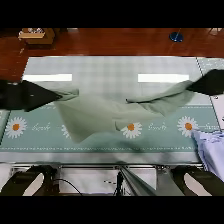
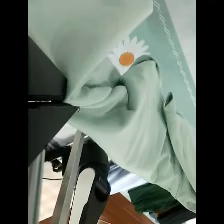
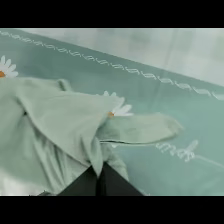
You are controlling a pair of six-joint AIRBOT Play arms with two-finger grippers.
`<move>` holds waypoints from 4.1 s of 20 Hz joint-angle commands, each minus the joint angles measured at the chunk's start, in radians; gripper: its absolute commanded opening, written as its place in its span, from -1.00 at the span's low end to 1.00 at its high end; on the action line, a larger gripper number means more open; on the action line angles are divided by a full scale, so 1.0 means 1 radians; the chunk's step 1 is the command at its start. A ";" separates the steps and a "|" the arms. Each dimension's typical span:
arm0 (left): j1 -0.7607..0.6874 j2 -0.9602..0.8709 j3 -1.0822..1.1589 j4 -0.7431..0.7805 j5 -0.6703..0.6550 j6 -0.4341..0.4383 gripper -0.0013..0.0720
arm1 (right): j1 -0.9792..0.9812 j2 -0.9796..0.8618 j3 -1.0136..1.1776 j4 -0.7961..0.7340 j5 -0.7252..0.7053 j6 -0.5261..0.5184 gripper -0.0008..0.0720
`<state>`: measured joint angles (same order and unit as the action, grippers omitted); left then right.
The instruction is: Fold the shirts.
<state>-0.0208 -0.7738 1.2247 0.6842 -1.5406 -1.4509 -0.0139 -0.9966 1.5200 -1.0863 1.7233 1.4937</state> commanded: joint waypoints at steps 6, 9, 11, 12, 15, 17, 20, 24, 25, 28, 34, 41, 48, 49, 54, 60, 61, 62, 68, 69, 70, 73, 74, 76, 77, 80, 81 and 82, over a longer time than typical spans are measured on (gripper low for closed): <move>0.005 -0.256 -0.300 0.048 0.260 0.290 -0.90 | 0.148 -0.420 0.001 -0.050 -0.313 -0.048 -0.92; 0.038 -0.350 -0.300 0.156 0.377 0.287 -0.90 | 0.148 -0.475 0.001 -0.051 -0.377 -0.062 -0.92; 0.056 -0.399 -0.300 0.130 0.443 0.286 -0.90 | 0.148 -0.483 0.001 -0.051 -0.460 -0.074 -0.92; 0.051 -0.420 -0.300 0.101 0.468 0.287 -0.90 | 0.148 -0.484 0.001 -0.051 -0.506 -0.074 -0.92; 0.021 -0.482 -0.300 0.013 0.521 0.287 -0.89 | 0.148 -0.484 0.001 -0.050 -0.634 -0.074 -0.92; -0.008 -0.520 -0.300 0.007 0.539 0.287 -0.78 | 0.148 -0.497 0.001 -0.049 -0.673 -0.074 -0.92; -0.029 -0.559 -0.300 -0.005 0.528 0.273 0.04 | 0.149 -0.538 0.001 -0.046 -0.642 -0.074 -0.92; 0.003 -0.540 -0.230 -0.004 0.424 0.250 0.18 | 0.148 -0.556 0.001 -0.044 -0.629 -0.074 -0.90; 0.015 -0.534 -0.193 -0.003 0.364 0.250 0.24 | 0.146 -0.552 0.001 -0.046 -0.628 -0.074 -0.65; 0.010 -0.529 -0.089 0.005 0.140 0.196 0.55 | 0.120 -0.516 0.001 -0.051 -0.610 -0.101 0.22; -0.051 -0.453 -0.101 0.413 -0.042 -0.003 0.52 | -0.042 -0.439 0.001 -0.154 -0.480 -0.119 0.22; -0.102 -0.412 -0.412 0.368 0.165 -0.002 0.93 | -0.220 -0.440 -0.003 -0.127 -0.416 -0.123 0.35; -0.240 -0.559 -0.467 0.219 0.486 -0.001 0.93 | -0.234 -0.440 -0.003 -0.127 -0.422 -0.128 0.35; -0.252 -0.582 -0.467 0.212 0.509 -0.001 0.93 | -0.235 -0.440 -0.003 -0.129 -0.423 -0.129 0.35; -0.264 -0.627 -0.459 0.160 0.535 0.046 -0.90 | -0.235 -0.441 -0.003 -0.138 -0.436 -0.130 0.35; -0.236 -0.511 -0.344 0.161 0.325 0.081 -0.90 | -0.266 -0.562 -0.058 0.052 -0.351 -0.218 0.35; -0.229 -0.475 -0.322 0.161 0.317 0.079 -0.90 | -0.266 -0.581 -0.089 0.106 -0.342 -0.241 0.35; -0.220 -0.439 -0.298 0.160 0.316 0.073 -0.90 | -0.262 -0.594 -0.121 0.147 -0.343 -0.264 0.35; -0.185 -0.362 -0.211 0.159 0.316 0.024 -0.90 | -0.262 -0.611 -0.328 0.288 -0.541 -0.311 0.35; -0.185 -0.362 -0.210 0.152 0.316 0.024 -0.90 | -0.262 -0.618 -0.351 0.332 -0.565 -0.315 0.35; -0.185 -0.362 -0.210 0.145 0.316 0.024 -0.90 | -0.262 -0.628 -0.367 0.388 -0.577 -0.335 0.35; -0.185 -0.362 -0.210 0.126 0.317 0.024 -0.90 | -0.229 -0.666 -0.378 0.449 -0.605 -0.361 0.35; -0.185 -0.362 -0.210 0.126 0.317 0.024 -0.90 | -0.202 -0.677 -0.377 0.449 -0.618 -0.363 0.35; -0.183 -0.362 -0.210 0.127 0.317 0.024 -0.90 | -0.147 -0.686 -0.377 0.448 -0.620 -0.379 0.35; -0.183 -0.362 -0.210 0.127 0.317 0.024 -0.90 | -0.122 -0.685 -0.377 0.449 -0.601 -0.394 0.35; -0.183 -0.362 -0.210 0.127 0.317 0.024 -0.90 | -0.065 -0.684 -0.378 0.416 -0.494 -0.407 0.35; -0.183 -0.362 -0.210 0.127 0.318 0.024 -0.90 | -0.047 -0.684 -0.378 0.393 -0.473 -0.405 0.35; -0.183 -0.362 -0.210 0.127 0.320 0.024 -0.90 | -0.028 -0.684 -0.378 0.366 -0.469 -0.388 0.35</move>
<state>-0.2047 -1.1366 1.0134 0.8120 -1.2236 -1.4265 -0.0940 -1.6787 1.1439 -0.6746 1.1988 1.1004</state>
